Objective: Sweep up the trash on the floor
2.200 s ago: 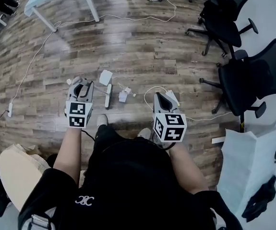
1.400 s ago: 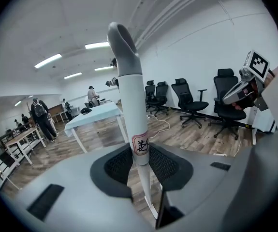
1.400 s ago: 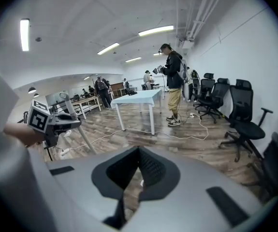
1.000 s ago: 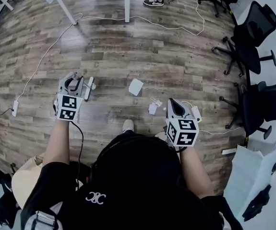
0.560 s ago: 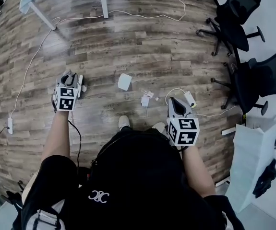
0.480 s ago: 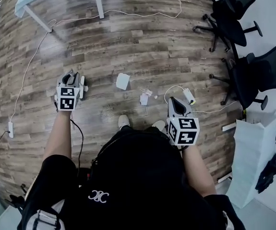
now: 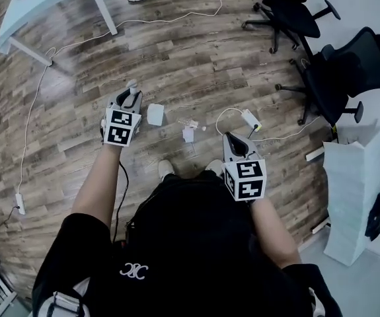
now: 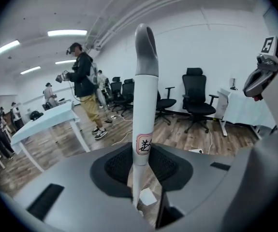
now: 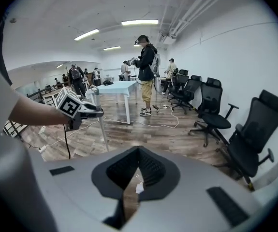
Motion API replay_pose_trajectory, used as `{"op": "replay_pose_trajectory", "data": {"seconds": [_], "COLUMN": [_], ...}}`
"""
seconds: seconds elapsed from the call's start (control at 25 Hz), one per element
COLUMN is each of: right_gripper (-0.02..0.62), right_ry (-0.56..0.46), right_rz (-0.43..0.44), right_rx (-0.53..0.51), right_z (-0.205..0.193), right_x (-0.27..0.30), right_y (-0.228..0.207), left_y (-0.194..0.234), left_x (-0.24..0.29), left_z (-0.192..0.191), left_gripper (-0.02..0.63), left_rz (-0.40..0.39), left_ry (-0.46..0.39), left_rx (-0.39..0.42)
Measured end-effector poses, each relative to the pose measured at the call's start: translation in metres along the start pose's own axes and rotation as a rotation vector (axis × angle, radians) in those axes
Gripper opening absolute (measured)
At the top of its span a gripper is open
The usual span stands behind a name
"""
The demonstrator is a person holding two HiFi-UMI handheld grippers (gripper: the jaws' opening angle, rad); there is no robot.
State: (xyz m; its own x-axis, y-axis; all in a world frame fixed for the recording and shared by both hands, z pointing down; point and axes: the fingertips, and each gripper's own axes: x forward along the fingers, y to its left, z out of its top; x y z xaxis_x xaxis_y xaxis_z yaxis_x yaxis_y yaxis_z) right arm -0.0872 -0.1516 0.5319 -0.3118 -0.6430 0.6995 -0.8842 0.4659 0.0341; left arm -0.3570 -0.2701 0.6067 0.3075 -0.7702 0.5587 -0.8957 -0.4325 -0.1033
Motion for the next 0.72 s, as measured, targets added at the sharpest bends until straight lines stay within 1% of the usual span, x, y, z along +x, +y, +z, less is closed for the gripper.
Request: {"op": "replay_pose_trajectory", "data": {"seconds": [0.2,0.4,0.48,0.6,0.72], "right_gripper": [0.012,0.012,0.012,0.014,0.012], "right_ry": [-0.01,-0.02,-0.023,-0.029,-0.031], "right_rz": [-0.024,-0.051,-0.065,-0.08,-0.079], "right_rx": [0.019,0.057,0.075,0.107,0.135], "right_z": [-0.009,-0.023,-0.028,-0.034,-0.038], "right_x": [-0.015,-0.028,-0.033,-0.039,-0.039], "right_y": [-0.026,-0.057,-0.068,-0.083,-0.095], "left_y": [-0.08,-0.14,-0.156,-0.167,-0.168], "left_x": [0.028,0.042,0.045,0.047,0.046], "left_z": [0.038,0.056,0.06,0.063,0.065], "left_gripper": [0.1,0.1,0.1,0.1,0.1], "left_rz": [-0.14,-0.226,-0.238,-0.221,-0.204], "left_ry": [-0.033,-0.043,-0.042,-0.032,-0.026], "left_rx": [0.04,0.054,0.084,0.146,0.162]}}
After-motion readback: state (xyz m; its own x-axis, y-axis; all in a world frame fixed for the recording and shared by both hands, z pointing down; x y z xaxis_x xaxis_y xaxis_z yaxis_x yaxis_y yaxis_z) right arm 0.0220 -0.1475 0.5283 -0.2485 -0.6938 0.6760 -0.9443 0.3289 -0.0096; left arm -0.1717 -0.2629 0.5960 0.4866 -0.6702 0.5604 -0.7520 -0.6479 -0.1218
